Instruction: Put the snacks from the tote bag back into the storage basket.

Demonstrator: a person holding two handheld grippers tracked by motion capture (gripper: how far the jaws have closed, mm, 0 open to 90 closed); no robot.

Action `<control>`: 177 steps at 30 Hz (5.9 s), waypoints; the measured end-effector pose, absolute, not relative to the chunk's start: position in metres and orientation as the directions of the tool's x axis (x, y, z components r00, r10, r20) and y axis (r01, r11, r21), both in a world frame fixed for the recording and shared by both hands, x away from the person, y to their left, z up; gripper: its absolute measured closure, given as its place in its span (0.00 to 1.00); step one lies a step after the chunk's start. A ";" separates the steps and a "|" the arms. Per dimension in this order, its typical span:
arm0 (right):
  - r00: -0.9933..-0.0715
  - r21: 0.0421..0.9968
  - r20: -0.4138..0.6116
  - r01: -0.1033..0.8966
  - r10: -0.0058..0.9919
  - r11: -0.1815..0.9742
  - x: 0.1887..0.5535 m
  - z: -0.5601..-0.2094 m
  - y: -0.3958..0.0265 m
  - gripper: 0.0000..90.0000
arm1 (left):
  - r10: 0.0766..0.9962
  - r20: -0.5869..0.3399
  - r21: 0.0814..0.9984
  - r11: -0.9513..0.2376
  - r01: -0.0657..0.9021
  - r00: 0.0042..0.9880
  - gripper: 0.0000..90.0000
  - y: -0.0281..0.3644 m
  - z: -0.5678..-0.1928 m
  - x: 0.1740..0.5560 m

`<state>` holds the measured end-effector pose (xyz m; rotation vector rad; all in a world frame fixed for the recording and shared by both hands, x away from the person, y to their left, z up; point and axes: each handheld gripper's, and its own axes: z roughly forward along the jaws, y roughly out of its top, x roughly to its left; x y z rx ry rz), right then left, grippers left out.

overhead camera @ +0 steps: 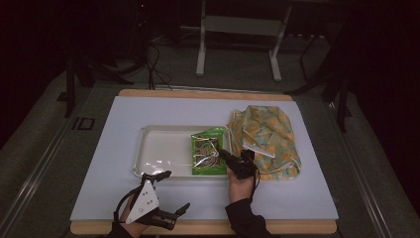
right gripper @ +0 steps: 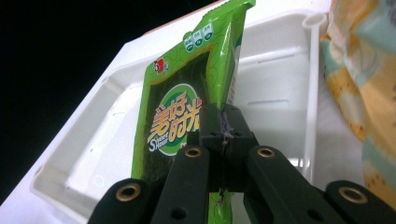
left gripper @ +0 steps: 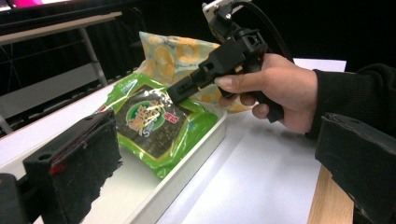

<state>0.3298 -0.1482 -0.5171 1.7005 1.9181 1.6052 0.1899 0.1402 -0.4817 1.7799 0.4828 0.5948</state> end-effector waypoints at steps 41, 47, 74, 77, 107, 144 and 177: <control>-0.390 0.716 0.341 0.697 0.855 0.032 0.338 -0.523 -0.144 0.86 | 0.594 0.155 0.960 -0.279 0.022 0.789 0.00 0.140 -0.482 0.191; -0.392 0.725 0.321 0.687 0.862 0.043 0.339 -0.518 -0.145 0.85 | 0.593 0.154 0.960 -0.280 0.023 0.790 0.00 0.140 -0.482 0.191; -0.537 0.817 0.205 0.555 0.818 0.159 0.352 -0.433 -0.160 0.37 | 0.595 0.152 0.960 -0.280 0.027 0.789 0.00 0.139 -0.482 0.192; -0.524 0.818 0.199 0.555 0.828 0.154 0.356 -0.424 -0.169 0.34 | 0.596 0.151 0.959 -0.281 0.028 0.789 0.00 0.139 -0.482 0.192; -0.387 0.850 0.059 0.503 0.920 0.158 0.354 -0.414 -0.257 0.16 | 0.592 0.153 0.956 -0.290 0.032 0.791 0.00 0.138 -0.483 0.193; -0.327 0.900 -0.001 0.412 0.945 0.143 0.289 -0.454 -0.320 0.15 | 0.587 0.155 0.954 -0.297 0.033 0.794 0.00 0.137 -0.484 0.193; -0.332 0.907 -0.067 0.374 0.941 0.197 0.288 -0.467 -0.328 0.15 | 0.564 0.157 0.949 -0.313 0.034 0.811 0.00 0.135 -0.485 0.194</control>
